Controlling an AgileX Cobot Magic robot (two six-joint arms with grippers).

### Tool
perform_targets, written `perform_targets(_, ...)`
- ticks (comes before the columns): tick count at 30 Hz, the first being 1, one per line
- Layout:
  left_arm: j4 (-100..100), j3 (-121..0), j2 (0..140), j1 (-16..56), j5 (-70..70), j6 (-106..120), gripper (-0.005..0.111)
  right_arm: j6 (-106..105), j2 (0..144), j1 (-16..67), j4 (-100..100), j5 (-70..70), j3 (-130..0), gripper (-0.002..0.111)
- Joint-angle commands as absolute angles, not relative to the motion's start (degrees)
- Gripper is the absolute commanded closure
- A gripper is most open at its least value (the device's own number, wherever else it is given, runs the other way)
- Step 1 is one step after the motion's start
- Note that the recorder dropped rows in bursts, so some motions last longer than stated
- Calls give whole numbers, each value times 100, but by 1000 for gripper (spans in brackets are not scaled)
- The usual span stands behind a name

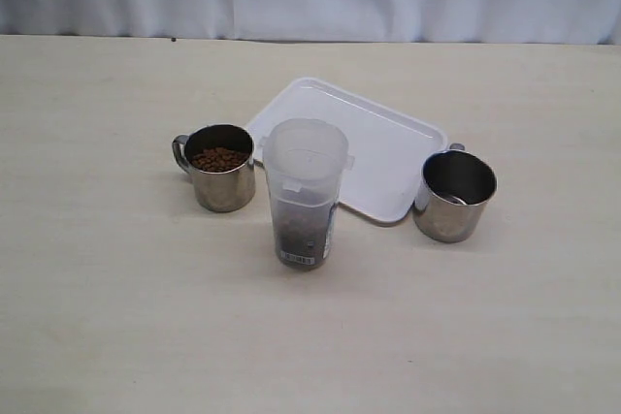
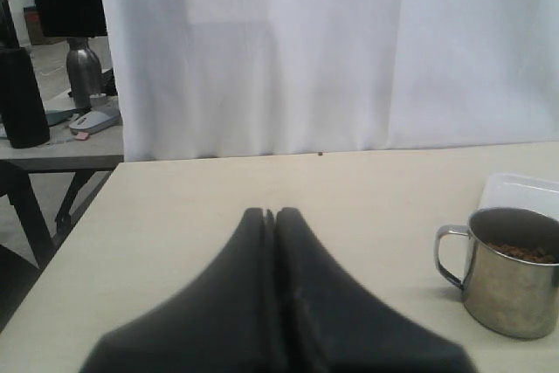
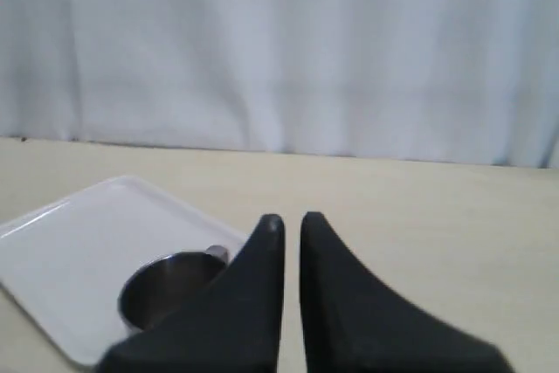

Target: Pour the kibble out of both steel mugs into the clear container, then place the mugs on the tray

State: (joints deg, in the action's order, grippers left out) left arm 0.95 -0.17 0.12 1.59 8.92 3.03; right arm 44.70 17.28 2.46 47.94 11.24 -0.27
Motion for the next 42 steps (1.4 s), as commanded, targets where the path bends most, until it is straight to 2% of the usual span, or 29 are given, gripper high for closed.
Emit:
perform_targets(1,82,0,0,204,815,296,107,4857,641,212,4716,0,0,103)
perform_targets(4,82,0,0,204,815,296,107,5035,484,212,4668,-475,0,103)
perform_targets(35,82,0,0,204,824,296,107,5214,484,212,4668,-461,0,103)
perform_targets(42,82,0,0,204,824,296,107,5146,0,248,4506,-515,0,103)
